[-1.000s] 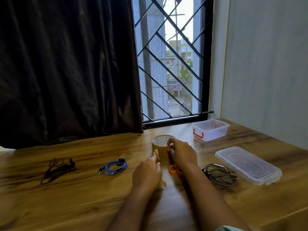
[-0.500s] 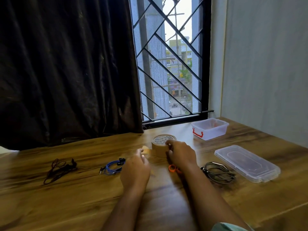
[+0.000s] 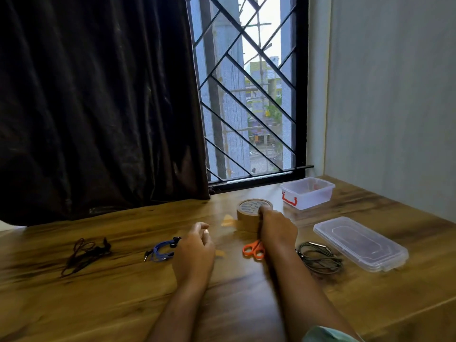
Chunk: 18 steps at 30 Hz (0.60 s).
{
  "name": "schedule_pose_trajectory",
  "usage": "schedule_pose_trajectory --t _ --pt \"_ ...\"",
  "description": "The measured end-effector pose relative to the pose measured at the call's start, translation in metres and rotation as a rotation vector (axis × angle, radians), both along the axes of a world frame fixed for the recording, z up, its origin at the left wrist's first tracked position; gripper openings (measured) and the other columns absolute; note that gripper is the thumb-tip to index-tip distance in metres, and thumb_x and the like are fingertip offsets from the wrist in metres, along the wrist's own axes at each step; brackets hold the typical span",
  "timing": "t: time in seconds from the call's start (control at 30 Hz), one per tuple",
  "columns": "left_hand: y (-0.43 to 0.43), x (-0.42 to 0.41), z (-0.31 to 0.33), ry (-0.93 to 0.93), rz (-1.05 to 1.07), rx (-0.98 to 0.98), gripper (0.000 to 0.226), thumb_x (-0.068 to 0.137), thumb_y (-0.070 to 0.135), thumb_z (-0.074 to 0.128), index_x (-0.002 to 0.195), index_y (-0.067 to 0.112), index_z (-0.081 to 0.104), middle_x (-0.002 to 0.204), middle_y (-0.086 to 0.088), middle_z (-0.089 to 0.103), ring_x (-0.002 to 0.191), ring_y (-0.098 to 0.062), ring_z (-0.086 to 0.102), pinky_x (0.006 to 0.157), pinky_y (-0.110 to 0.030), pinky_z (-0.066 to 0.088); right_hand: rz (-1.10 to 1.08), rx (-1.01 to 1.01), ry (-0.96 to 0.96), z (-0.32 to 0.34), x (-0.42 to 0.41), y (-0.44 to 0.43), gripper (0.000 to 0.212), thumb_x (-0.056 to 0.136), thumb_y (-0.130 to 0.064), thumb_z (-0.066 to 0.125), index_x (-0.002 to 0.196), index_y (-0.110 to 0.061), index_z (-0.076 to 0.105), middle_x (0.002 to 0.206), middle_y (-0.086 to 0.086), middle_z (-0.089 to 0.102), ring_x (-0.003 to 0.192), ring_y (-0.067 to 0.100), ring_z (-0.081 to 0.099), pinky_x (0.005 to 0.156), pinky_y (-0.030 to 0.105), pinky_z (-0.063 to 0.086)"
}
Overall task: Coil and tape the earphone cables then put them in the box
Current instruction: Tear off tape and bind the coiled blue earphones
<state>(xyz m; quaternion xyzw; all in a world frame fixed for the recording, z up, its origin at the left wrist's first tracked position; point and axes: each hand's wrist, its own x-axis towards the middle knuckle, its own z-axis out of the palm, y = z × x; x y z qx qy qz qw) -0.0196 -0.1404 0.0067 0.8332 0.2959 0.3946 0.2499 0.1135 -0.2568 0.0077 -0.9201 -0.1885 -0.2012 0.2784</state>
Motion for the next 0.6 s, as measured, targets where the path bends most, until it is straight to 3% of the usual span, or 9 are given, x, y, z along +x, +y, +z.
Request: schedule_pose_trajectory --t 0.1,0.2,0.3,0.43,0.6 --pt "-0.001 -0.001 -0.001 -0.03 -0.074 -0.019 0.022 0.097 0.03 0.045 0.113 0.029 0.059 0.077 0.009 0.062 0.066 -0.008 0.057 0.047 -0.024 0.036 -0.109 -0.003 0.011 0.001 0.003 -0.003 0.032 0.096 -0.009 0.03 0.113 -0.024 0.052 0.11 0.005 0.067 0.101 0.026 0.063 0.08 0.036 0.045" --pt "0.003 -0.005 -0.001 -0.078 -0.192 -0.112 0.02 0.096 0.029 0.048 0.113 0.031 0.059 0.073 0.005 0.064 0.062 -0.018 0.06 0.048 -0.034 0.045 -0.211 -0.065 0.001 0.002 0.003 -0.005 0.036 0.096 -0.008 0.032 0.126 -0.022 0.047 0.113 0.003 0.067 0.107 0.022 0.063 0.098 0.037 0.036" --pt "0.017 -0.013 0.004 -0.136 -0.291 -0.255 0.02 0.095 0.023 0.052 0.112 0.033 0.058 0.081 0.002 0.066 0.069 -0.023 0.064 0.058 -0.039 0.054 -0.204 -0.066 -0.131 0.005 -0.002 -0.001 0.036 0.092 -0.013 0.04 0.124 -0.023 0.051 0.107 0.001 0.069 0.1 0.02 0.065 0.096 0.034 0.033" --pt "0.047 -0.028 0.01 -0.137 -0.282 -0.236 0.022 0.091 0.016 0.059 0.106 0.033 0.058 0.083 0.003 0.066 0.071 -0.017 0.063 0.064 -0.038 0.054 0.081 -0.119 -0.217 0.007 -0.03 0.026 0.028 0.09 -0.017 0.045 0.115 -0.024 0.056 0.105 -0.001 0.069 0.096 0.02 0.065 0.085 0.034 0.037" --pt "0.086 -0.041 0.018 -0.055 -0.199 -0.185 0.016 0.089 0.017 0.061 0.1 0.029 0.062 0.088 0.006 0.066 0.081 -0.01 0.063 0.067 -0.032 0.054 0.398 0.148 0.053 0.004 -0.059 0.061 0.022 0.095 -0.019 0.047 0.112 -0.022 0.06 0.097 -0.001 0.065 0.088 0.016 0.061 0.074 0.028 0.047"
